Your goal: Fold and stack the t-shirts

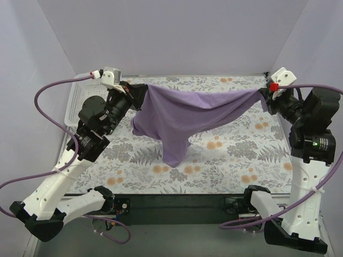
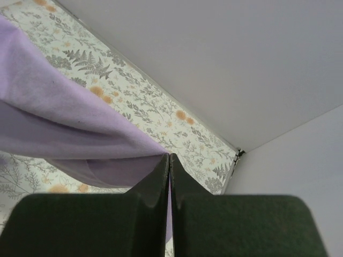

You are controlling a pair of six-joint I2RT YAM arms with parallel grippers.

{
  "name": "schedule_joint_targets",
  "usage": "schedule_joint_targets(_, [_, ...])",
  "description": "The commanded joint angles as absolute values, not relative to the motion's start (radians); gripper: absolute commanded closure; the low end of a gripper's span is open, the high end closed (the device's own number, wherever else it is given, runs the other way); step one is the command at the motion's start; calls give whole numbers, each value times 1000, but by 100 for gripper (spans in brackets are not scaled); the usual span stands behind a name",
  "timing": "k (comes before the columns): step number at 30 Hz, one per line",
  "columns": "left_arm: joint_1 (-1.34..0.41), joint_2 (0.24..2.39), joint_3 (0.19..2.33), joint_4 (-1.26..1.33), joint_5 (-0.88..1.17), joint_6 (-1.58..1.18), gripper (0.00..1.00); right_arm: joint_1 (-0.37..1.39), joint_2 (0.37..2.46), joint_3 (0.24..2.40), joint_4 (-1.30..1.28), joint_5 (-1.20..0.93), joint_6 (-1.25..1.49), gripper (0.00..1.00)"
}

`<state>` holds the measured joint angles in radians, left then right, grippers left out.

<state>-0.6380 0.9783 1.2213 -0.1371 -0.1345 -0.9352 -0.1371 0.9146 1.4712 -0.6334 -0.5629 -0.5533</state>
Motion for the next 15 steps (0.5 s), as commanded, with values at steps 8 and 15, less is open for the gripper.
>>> schedule_joint_targets(8, [-635, 1025, 1204, -66, -123, -907, 100, -140, 920, 1413, -563, -520, -577, 99])
schedule_joint_targets(15, [-635, 977, 979, -150, 362, -1055, 100, -140, 749, 1137, -626, -394, -799, 99])
